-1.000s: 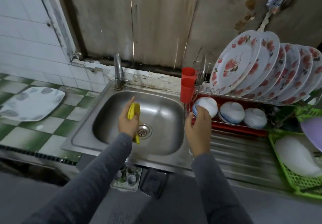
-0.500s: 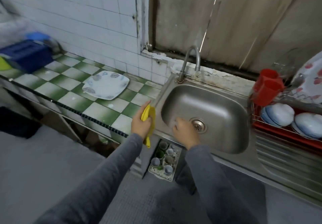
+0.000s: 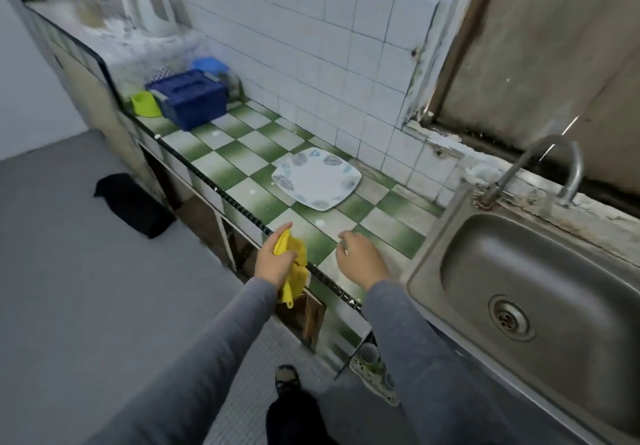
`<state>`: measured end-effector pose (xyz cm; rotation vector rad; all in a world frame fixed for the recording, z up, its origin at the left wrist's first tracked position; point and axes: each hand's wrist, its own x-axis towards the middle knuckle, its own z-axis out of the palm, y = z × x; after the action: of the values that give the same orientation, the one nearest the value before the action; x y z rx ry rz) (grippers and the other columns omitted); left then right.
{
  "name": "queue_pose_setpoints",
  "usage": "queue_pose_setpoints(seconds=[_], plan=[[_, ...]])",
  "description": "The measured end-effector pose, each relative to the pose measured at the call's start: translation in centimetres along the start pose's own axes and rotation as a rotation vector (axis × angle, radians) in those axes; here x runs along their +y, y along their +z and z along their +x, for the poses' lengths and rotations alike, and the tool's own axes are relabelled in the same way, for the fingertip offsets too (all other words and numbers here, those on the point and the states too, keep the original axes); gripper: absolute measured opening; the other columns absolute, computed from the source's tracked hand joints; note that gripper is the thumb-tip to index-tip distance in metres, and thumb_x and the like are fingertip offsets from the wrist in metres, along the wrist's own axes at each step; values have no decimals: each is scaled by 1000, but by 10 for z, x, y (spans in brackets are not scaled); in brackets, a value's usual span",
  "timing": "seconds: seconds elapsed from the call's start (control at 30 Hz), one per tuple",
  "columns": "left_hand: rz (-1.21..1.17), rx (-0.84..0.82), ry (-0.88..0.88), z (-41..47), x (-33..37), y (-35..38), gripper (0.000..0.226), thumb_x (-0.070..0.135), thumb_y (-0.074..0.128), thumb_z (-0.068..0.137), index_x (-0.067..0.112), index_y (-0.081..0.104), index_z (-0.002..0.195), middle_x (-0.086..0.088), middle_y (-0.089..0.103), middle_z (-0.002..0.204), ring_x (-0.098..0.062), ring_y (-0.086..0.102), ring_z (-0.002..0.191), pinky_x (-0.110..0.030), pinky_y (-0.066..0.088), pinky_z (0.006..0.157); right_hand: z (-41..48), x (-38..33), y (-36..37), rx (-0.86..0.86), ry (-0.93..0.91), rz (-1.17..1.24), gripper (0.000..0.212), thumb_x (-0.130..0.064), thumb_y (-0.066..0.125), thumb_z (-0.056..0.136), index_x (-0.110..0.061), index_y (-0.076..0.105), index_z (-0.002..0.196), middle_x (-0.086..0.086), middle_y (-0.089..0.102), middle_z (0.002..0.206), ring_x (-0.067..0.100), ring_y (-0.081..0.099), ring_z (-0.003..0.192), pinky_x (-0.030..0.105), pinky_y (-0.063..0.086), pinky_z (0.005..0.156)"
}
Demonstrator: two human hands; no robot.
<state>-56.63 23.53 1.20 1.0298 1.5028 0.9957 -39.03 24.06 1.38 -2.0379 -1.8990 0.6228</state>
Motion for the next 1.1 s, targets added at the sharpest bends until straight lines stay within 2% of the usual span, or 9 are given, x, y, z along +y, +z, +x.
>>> queue_pose_setpoints(seconds=[0.13, 0.23, 0.33, 0.47, 0.63, 0.8, 0.93, 1.03, 1.1], plan=[[-41, 17, -40, 61, 4, -21, 54, 1, 59, 90, 38, 59, 131, -8, 56, 126, -25, 59, 103, -36, 52, 92, 60, -16, 23, -26, 15, 14, 35, -19, 43, 102, -7, 54, 133, 16, 55, 131, 34, 52, 122, 41, 46, 98], [-96, 8, -68, 114, 13, -30, 42, 24, 63, 95, 37, 57, 134, -5, 57, 125, -20, 59, 102, -35, 50, 94, 111, -22, 37, -22, 45, 6, 37, -21, 44, 102, -7, 53, 135, 16, 55, 133, 34, 52, 123, 41, 45, 99], [-308, -50, -243, 163, 29, -33, 37, 41, 45, 100, 35, 57, 134, -11, 64, 113, -28, 62, 99, -41, 52, 92, 157, -22, 46, -40, 112, 34, 41, -17, 43, 101, -7, 49, 140, 18, 53, 133, 36, 51, 122, 39, 43, 94], [-449, -128, -370, 225, 37, -39, 52, 18, 27, 96, 25, 52, 142, -9, 67, 91, -28, 62, 84, -37, 53, 78, 209, -13, 58, -59, 218, 98, 39, -15, 43, 102, -5, 48, 139, 21, 48, 140, 37, 49, 124, 40, 43, 99], [-393, -198, -339, 285, 49, -43, 56, -2, 40, 99, 35, 41, 142, -10, 61, 112, -28, 63, 87, -42, 57, 78, 256, 4, 65, -16, 372, 173, 40, -14, 44, 102, -2, 49, 140, 25, 46, 140, 39, 47, 127, 38, 38, 104], [-192, -263, -203, 334, 54, -47, 40, -7, 57, 94, 30, 53, 110, -21, 60, 108, -34, 64, 79, -40, 60, 62, 280, 15, 80, -1, 523, 252, 38, -14, 47, 101, -8, 54, 138, 27, 48, 136, 40, 49, 124, 39, 40, 105], [-193, -300, -165, 379, 51, -48, 31, 0, 64, 91, 29, 72, 86, -20, 63, 115, -35, 63, 97, -43, 56, 83, 288, 12, 92, 58, 612, 356, 38, -13, 49, 102, -13, 54, 139, 24, 43, 138, 38, 46, 126, 34, 36, 108], [-179, -358, -195, 406, 53, -50, 25, 1, 63, 92, 19, 71, 108, -10, 65, 121, -22, 65, 102, -31, 56, 87, 292, 10, 104, 146, 704, 436, 37, -12, 50, 102, -15, 56, 138, 23, 40, 142, 36, 45, 128, 27, 34, 104], [-161, -407, -206, 421, 54, -51, 33, 1, 63, 92, 19, 66, 121, -8, 63, 126, -23, 64, 109, -35, 54, 95, 293, 6, 110, 204, 766, 509, 35, -12, 51, 102, -16, 58, 136, 18, 38, 145, 33, 46, 127, 21, 33, 100]])
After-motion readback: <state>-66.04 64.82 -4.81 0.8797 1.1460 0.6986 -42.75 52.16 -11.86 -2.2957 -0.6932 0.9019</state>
